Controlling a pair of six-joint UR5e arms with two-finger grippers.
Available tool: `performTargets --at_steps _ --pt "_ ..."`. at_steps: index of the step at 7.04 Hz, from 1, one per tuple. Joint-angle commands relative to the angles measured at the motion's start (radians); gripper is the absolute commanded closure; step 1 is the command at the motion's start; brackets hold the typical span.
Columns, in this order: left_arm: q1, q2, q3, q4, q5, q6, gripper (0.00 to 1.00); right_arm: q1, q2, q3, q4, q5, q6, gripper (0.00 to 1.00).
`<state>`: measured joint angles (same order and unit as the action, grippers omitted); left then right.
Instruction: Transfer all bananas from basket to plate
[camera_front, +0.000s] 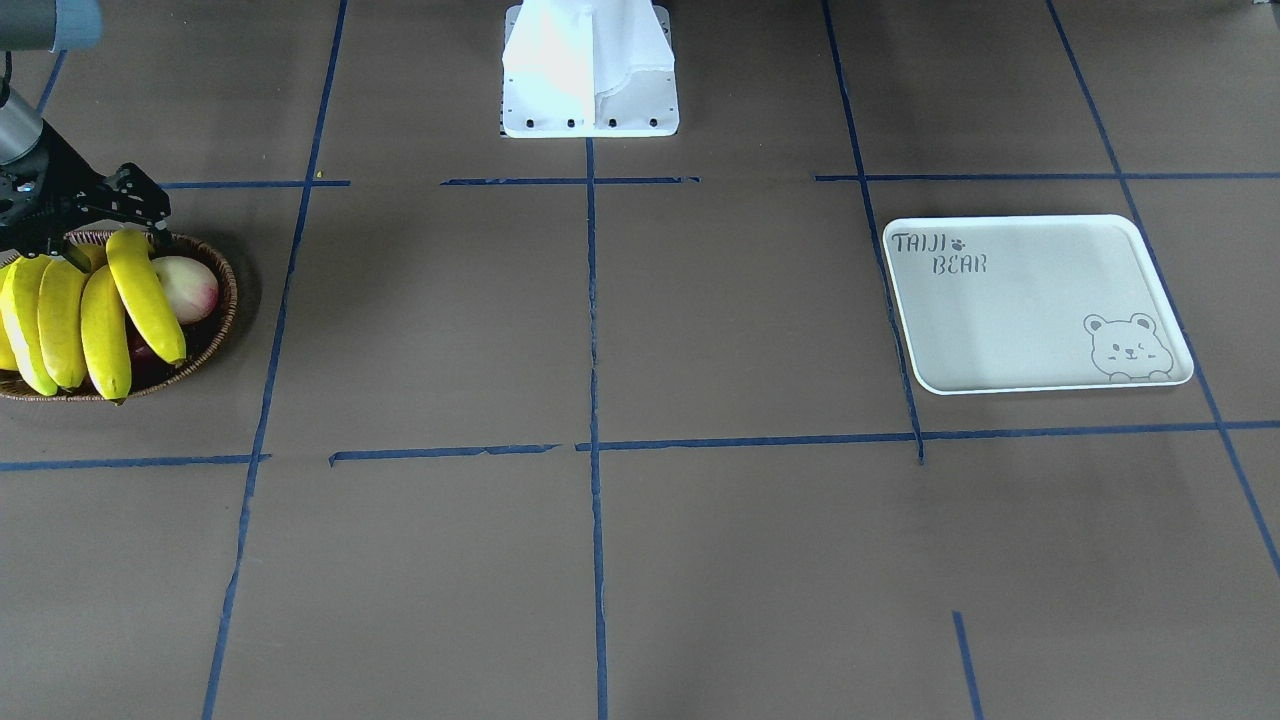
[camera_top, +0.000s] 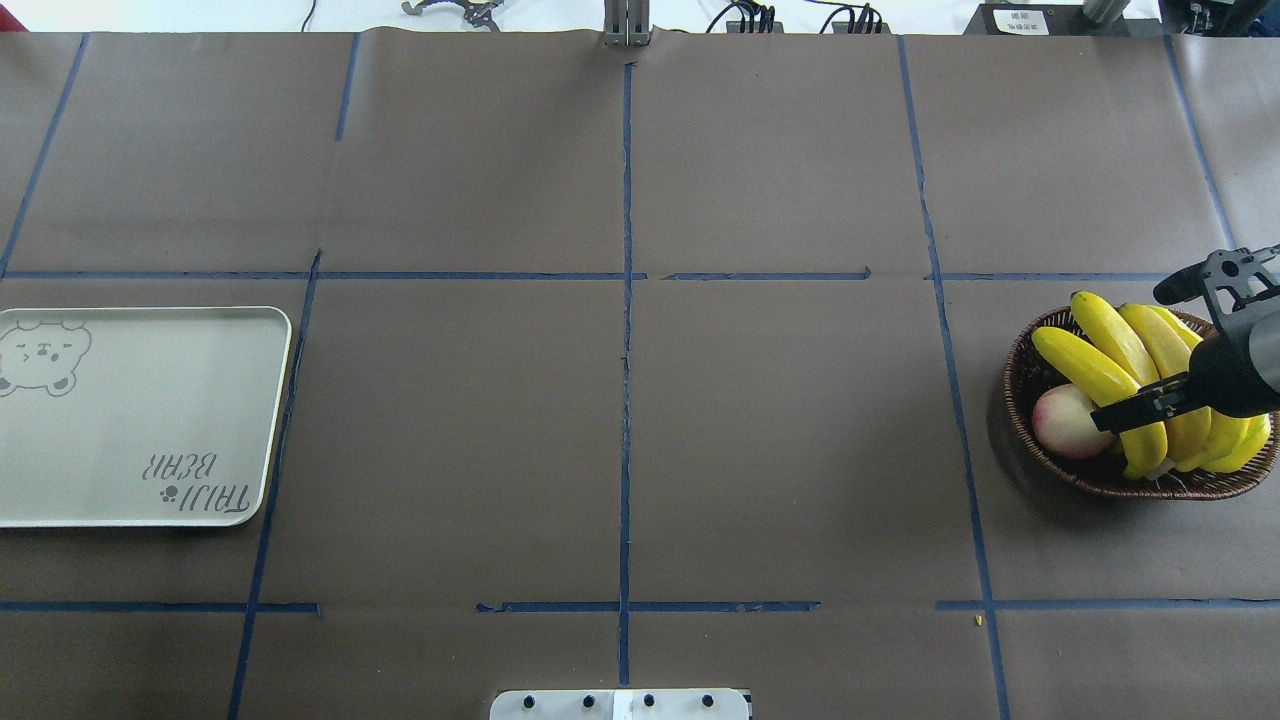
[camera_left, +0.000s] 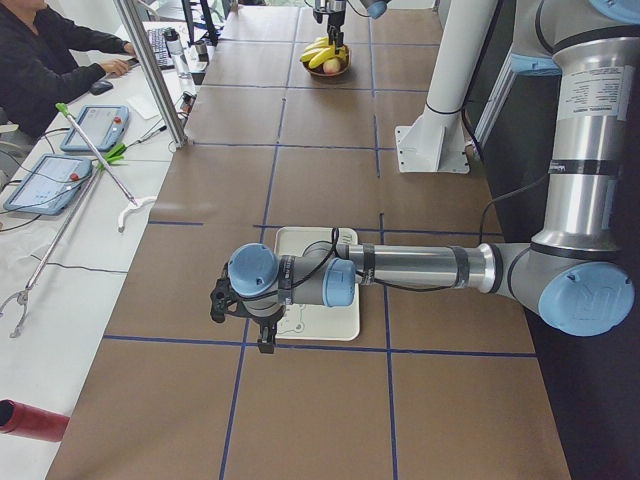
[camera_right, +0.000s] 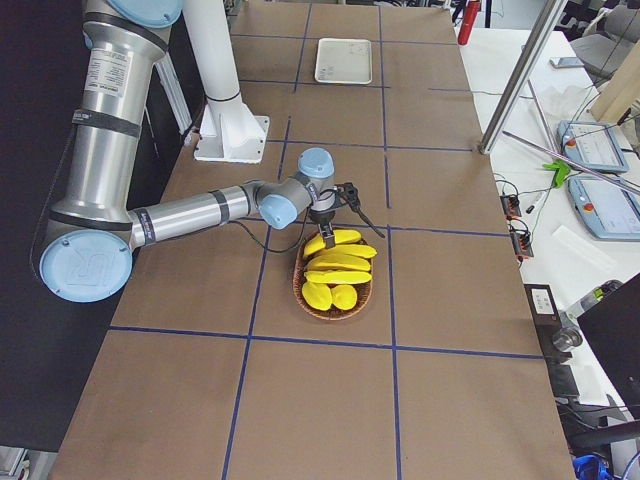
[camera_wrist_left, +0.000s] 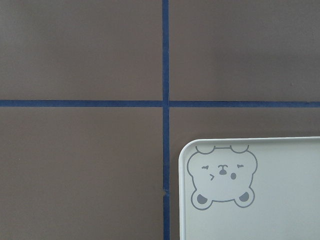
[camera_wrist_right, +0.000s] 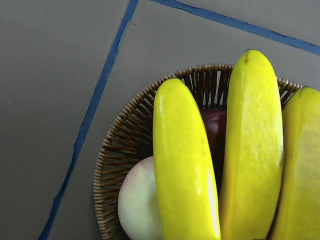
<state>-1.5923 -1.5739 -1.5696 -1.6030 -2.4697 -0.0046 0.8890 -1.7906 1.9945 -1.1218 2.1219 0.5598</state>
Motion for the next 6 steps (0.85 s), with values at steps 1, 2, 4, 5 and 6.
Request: performTargets --at_steps 1,2,4,5,6 --pt "0.000 0.000 -0.001 0.000 0.000 0.000 0.00 -0.007 0.000 -0.003 -0.003 -0.002 0.002 0.07" --pt "0.000 0.000 -0.001 0.000 0.000 0.000 0.00 -0.007 0.000 -0.006 -0.003 -0.002 0.000 0.14" --pt "0.000 0.000 0.000 0.002 0.000 0.000 0.00 -0.005 -0.001 -0.006 -0.003 -0.002 0.000 0.51" --pt "0.000 0.000 0.000 0.002 0.000 0.000 0.00 -0.005 -0.001 -0.006 -0.001 -0.002 -0.001 0.71" --pt "0.000 0.000 0.000 0.002 0.000 0.000 0.00 -0.005 -0.001 -0.006 -0.001 -0.008 -0.001 0.85"
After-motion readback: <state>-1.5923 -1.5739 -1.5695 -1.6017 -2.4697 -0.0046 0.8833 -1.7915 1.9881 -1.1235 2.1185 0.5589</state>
